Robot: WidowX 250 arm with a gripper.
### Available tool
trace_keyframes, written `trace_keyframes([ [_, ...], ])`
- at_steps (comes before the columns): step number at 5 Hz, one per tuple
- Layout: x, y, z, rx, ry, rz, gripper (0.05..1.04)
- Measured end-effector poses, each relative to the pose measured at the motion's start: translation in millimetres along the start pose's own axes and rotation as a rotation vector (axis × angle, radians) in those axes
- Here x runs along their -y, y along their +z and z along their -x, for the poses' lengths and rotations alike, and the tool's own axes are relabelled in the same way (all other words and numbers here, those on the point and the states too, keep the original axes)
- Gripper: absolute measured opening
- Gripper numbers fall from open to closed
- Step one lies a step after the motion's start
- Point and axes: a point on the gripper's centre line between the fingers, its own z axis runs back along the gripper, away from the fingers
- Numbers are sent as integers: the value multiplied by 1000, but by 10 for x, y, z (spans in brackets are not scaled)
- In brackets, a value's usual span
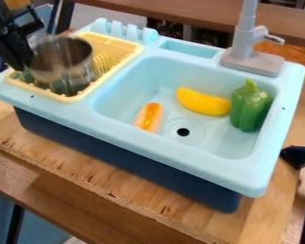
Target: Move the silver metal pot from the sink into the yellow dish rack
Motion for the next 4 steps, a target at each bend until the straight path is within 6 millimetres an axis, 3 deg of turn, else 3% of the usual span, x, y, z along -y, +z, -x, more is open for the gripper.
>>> trace_keyframes([
  [2, 78, 104, 47, 5, -14, 33, 804],
  [3, 174, 376, 103, 48, -52, 39, 998],
  [4, 500, 747, 273, 49, -234, -17, 1000],
])
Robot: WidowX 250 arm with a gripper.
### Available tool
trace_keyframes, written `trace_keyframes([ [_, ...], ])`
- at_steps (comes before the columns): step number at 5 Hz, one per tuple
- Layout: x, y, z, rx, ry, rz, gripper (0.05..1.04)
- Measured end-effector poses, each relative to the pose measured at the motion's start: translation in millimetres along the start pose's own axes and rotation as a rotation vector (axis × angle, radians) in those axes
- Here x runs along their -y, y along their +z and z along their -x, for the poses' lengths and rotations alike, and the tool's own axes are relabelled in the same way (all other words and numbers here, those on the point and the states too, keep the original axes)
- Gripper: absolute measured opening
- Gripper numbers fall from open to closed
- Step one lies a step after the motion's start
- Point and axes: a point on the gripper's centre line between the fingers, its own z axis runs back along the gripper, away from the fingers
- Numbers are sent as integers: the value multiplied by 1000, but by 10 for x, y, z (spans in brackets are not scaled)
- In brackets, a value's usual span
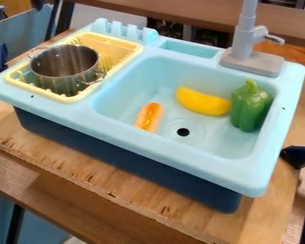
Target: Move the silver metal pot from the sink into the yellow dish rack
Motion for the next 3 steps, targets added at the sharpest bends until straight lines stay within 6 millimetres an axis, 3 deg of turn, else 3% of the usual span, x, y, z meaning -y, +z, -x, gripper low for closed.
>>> trace_keyframes([
  [1, 496, 20, 155, -138, -217, 19, 1000],
  [2, 868, -332, 297, -346, -402, -51, 1000],
  [3, 1203, -303, 790, -439, -691, -60, 1000],
])
